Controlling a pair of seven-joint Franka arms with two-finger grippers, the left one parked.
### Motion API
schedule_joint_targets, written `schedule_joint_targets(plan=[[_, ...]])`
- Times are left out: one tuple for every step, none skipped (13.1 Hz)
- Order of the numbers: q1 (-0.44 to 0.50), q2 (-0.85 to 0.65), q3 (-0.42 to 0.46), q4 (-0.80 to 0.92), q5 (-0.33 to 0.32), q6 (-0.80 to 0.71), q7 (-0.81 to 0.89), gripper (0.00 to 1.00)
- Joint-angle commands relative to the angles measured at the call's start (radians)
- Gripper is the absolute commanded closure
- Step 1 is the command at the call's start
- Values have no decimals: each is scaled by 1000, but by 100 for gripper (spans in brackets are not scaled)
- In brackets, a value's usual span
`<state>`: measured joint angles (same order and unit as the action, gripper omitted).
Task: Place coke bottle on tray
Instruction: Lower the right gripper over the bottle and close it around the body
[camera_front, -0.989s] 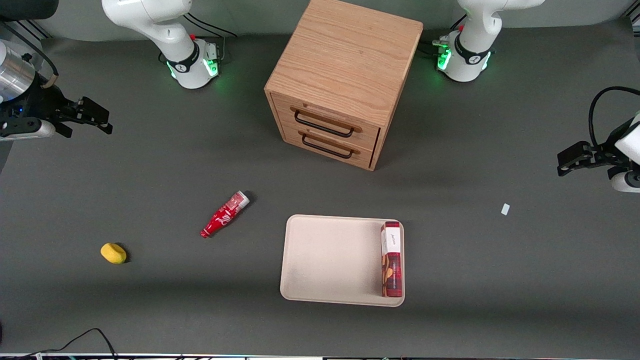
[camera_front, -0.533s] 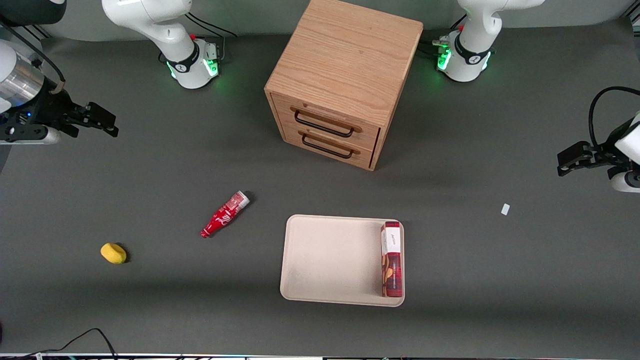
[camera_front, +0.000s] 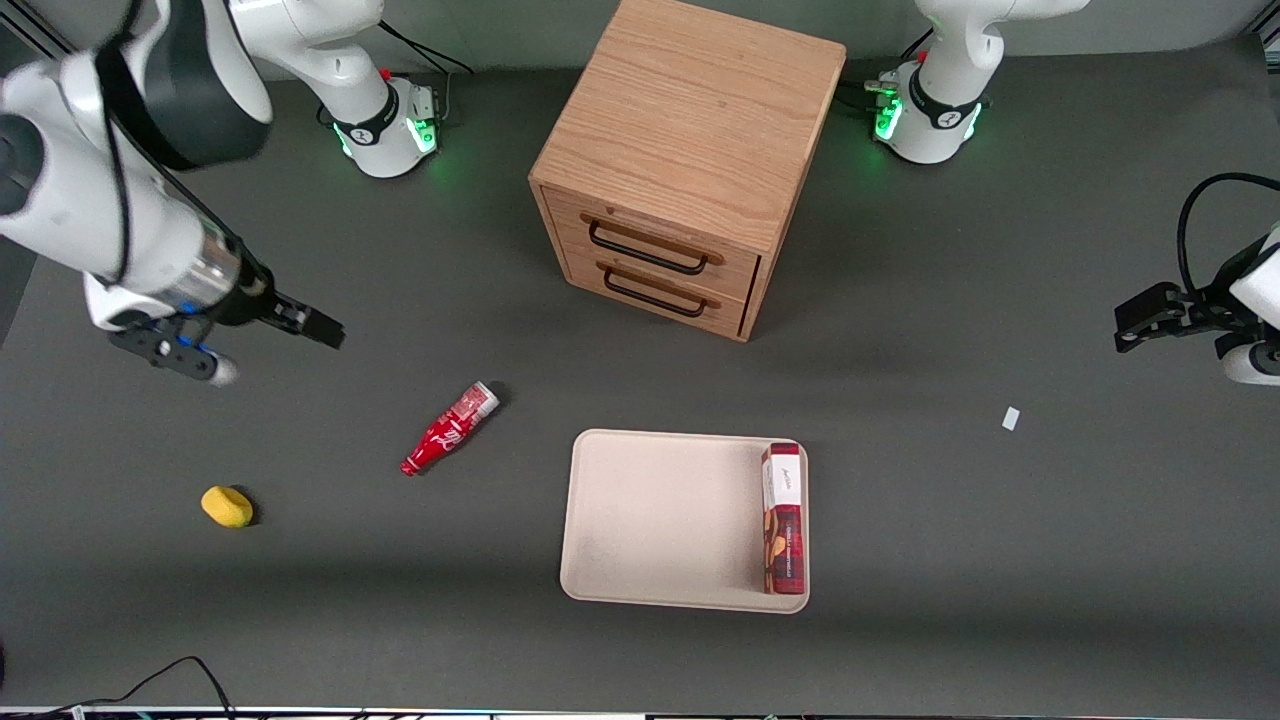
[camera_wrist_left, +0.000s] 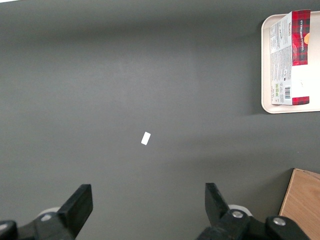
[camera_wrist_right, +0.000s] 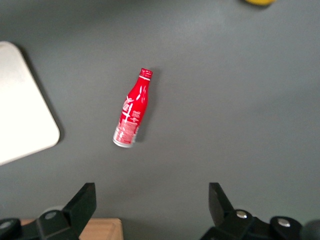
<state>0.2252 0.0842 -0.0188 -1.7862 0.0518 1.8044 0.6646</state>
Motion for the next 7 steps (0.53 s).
schedule_joint_targets(plan=[[2, 101, 35, 13, 23, 88, 157, 0], [3, 133, 46, -1, 19, 145, 191, 0], [3, 169, 52, -13, 16, 197, 229, 0], [5, 207, 59, -30, 16, 257, 260, 0], [17, 238, 65, -74, 11, 341, 297, 0], [25, 255, 65, -135, 5, 452, 325, 0], [25, 276, 65, -183, -6, 533, 335, 0]])
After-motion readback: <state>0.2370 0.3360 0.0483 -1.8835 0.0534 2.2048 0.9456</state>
